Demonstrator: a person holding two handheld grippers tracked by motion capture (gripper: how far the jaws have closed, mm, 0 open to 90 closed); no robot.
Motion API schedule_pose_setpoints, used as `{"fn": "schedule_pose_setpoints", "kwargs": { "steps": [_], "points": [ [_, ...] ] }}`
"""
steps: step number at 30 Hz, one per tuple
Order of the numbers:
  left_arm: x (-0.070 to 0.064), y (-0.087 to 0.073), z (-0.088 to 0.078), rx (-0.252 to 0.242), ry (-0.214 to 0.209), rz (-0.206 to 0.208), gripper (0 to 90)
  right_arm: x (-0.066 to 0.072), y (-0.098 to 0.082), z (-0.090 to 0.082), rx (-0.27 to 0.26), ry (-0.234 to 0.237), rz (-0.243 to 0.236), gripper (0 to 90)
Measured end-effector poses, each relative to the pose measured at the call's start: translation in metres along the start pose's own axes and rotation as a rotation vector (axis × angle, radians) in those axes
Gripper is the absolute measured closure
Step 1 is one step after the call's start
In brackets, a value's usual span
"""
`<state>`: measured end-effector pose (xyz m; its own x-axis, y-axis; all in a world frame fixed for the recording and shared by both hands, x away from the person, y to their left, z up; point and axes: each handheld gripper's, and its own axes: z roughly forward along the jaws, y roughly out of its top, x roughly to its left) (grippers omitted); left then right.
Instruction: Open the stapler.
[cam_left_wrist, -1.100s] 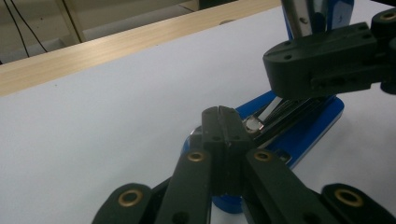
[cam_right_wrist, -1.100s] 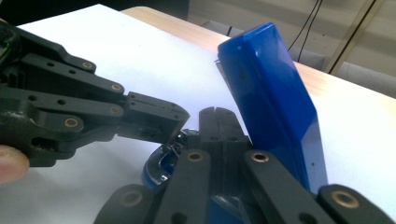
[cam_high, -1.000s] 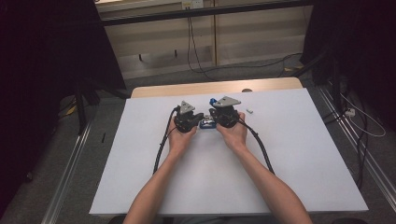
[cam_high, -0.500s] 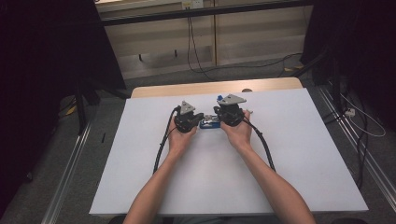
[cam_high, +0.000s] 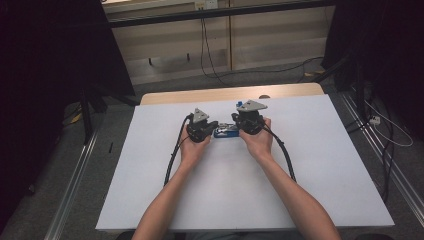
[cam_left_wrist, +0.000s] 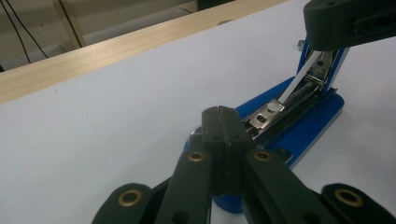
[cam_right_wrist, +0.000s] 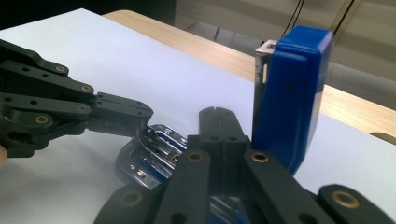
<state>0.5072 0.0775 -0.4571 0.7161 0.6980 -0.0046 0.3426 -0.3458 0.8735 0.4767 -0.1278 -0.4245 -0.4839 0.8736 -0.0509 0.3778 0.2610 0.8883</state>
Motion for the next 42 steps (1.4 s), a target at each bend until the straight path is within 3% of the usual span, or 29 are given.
{"fn": "schedule_pose_setpoints", "kwargs": {
  "steps": [15,25,42],
  "points": [
    [0.0,-0.001,0.0,-0.011,-0.003,-0.007,90.0,-0.004,-0.001,-0.004,0.0,-0.015,0.005,90.0],
    [0.0,-0.001,0.0,-0.007,-0.003,-0.008,90.0,-0.018,-0.008,-0.011,-0.005,-0.034,0.037,90.0],
    [0.0,-0.002,0.0,-0.01,-0.002,-0.01,90.0,-0.021,-0.017,-0.016,-0.026,-0.059,0.033,90.0]
  ]
}}
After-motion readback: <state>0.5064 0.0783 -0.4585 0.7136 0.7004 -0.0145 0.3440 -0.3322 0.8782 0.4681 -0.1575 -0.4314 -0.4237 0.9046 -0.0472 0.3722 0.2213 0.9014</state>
